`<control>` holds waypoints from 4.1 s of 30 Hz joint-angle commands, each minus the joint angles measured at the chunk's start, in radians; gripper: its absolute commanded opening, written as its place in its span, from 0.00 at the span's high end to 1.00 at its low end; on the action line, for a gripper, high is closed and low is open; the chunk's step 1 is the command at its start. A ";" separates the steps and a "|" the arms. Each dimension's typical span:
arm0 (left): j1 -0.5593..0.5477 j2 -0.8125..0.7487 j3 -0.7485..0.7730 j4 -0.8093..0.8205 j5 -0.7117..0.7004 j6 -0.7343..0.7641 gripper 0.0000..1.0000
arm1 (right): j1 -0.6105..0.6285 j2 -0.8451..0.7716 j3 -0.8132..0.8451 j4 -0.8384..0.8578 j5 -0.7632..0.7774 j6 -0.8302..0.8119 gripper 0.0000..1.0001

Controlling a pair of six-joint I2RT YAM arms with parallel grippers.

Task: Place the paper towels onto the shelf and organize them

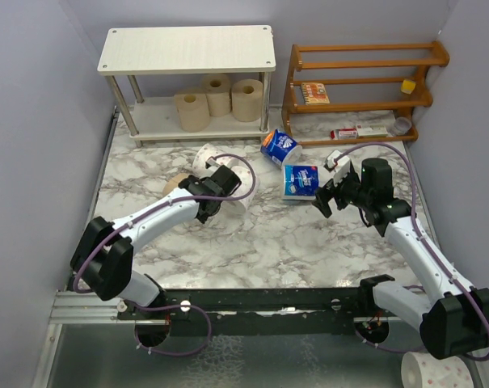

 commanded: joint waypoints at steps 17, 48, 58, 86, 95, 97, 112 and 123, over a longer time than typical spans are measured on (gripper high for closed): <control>0.043 0.099 0.003 0.093 0.015 0.044 0.55 | -0.004 -0.012 -0.009 -0.003 -0.018 -0.006 0.06; 0.235 -0.246 -0.005 0.277 0.301 -0.004 1.00 | -0.004 -0.020 -0.013 0.008 0.013 -0.019 0.07; 0.417 -0.274 0.027 0.332 0.474 -0.067 1.00 | -0.004 -0.022 -0.014 0.006 0.019 -0.019 0.08; 0.655 -0.036 0.093 0.406 0.924 -0.169 0.33 | -0.004 -0.007 -0.007 -0.011 -0.030 -0.034 0.08; 0.601 0.060 0.131 0.300 0.716 -0.091 0.32 | -0.004 -0.005 -0.009 -0.013 -0.029 -0.034 0.07; 0.568 0.069 0.128 0.293 0.663 -0.085 0.33 | -0.004 -0.002 -0.008 -0.013 -0.028 -0.034 0.07; 0.325 0.201 0.245 0.143 0.213 -0.037 0.51 | -0.004 0.002 -0.010 -0.013 -0.023 -0.034 0.08; 0.200 0.294 0.369 -0.004 -0.066 -0.006 0.45 | -0.004 0.007 -0.009 -0.015 -0.031 -0.038 0.07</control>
